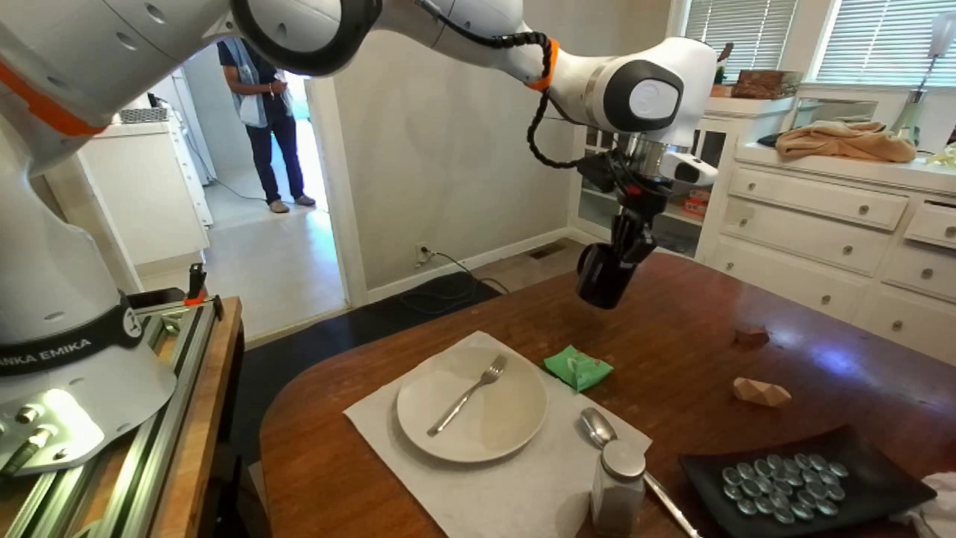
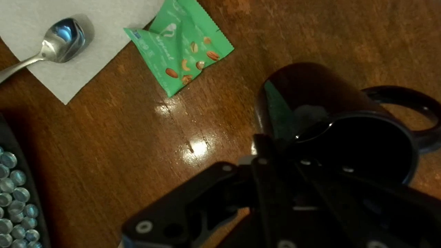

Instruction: Move the cup forward

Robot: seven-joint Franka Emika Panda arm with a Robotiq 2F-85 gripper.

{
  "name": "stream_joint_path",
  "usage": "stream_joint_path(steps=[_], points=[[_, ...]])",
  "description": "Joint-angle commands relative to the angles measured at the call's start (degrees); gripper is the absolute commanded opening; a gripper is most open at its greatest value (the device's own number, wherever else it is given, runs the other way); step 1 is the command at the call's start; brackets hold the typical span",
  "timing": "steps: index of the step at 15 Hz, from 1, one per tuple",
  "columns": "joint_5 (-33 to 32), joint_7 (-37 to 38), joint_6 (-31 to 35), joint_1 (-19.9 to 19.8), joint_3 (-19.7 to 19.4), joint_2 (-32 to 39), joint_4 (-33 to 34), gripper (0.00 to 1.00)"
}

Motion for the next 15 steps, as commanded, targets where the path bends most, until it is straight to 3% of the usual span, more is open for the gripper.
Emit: stream_joint_path(steps=[1,6,8,11,15], points=[[0.55,-0.24,-0.2,0.31,-0.63,0.29,0.31,0.1],[-1.85,0.99,1.2,1.92,-1.2,-0.31,-1.44,0.02],[-4.45,2.37,6.21,4.24,-2.34,-5.65,-10.38,0.02],[-8.05,6.13,12.26,8.52,-4.94,-8.81,-17.79,0.02],[-13.04,17.53,20.87,14.79,-9.36,-14.0,-27.97,0.02]])
